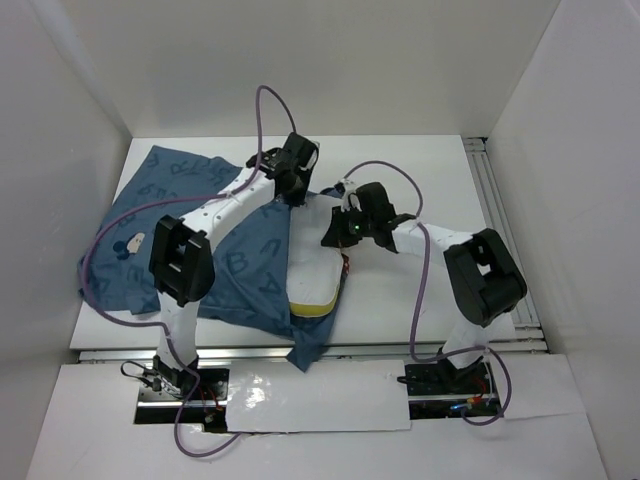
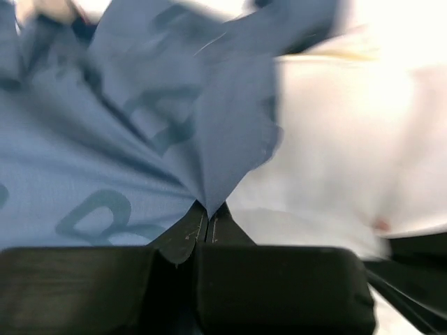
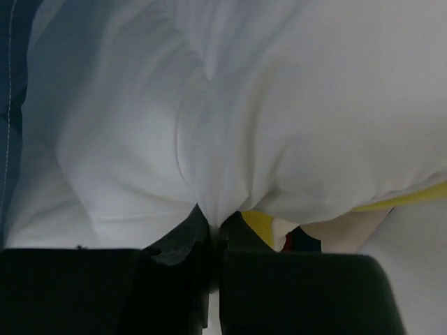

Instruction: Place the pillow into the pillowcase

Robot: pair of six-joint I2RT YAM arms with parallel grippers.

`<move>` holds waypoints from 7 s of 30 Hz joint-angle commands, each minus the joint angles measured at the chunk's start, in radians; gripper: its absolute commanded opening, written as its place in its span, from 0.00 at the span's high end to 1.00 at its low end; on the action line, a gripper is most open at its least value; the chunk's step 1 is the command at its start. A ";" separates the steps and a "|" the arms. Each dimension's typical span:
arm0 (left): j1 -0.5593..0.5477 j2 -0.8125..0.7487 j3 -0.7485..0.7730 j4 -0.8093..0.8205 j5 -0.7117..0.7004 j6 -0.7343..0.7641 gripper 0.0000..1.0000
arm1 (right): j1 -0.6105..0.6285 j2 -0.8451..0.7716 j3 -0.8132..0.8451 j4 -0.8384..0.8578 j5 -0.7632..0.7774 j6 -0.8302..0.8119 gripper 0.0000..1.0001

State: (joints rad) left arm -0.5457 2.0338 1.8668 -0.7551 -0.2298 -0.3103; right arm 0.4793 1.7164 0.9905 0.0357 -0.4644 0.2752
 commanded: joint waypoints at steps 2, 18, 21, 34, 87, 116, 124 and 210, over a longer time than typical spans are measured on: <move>-0.028 -0.116 0.035 0.097 0.191 0.051 1.00 | 0.067 -0.021 0.056 0.276 -0.101 -0.068 1.00; -0.174 -0.247 0.097 0.042 0.303 -0.062 1.00 | 0.121 0.024 -0.135 0.973 0.168 0.079 1.00; -0.184 -0.259 0.051 0.042 0.342 -0.076 1.00 | 0.120 0.072 -0.159 0.984 0.181 0.133 1.00; -0.151 -0.286 -0.139 0.022 0.175 -0.177 0.16 | 0.140 -0.305 -0.323 0.385 0.357 0.113 0.20; -0.338 -0.764 -1.244 0.269 0.058 -0.869 1.00 | 0.516 0.015 0.028 0.487 0.526 0.238 1.00; -0.563 -0.681 -0.698 -0.302 -0.198 -0.754 0.07 | 0.348 -0.517 -0.162 -0.147 0.622 0.234 0.18; -0.502 -0.505 -0.404 -0.313 -0.370 -0.521 0.00 | 0.207 -0.732 -0.248 -0.359 0.709 0.312 0.03; -0.008 -0.443 -0.104 0.091 0.414 -0.113 1.00 | 0.105 0.338 -0.006 1.152 0.701 0.660 0.73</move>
State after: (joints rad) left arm -0.5499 1.6756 1.7504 -0.7609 0.1108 -0.3996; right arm 0.5766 2.0514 0.9237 1.1065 0.1703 0.9165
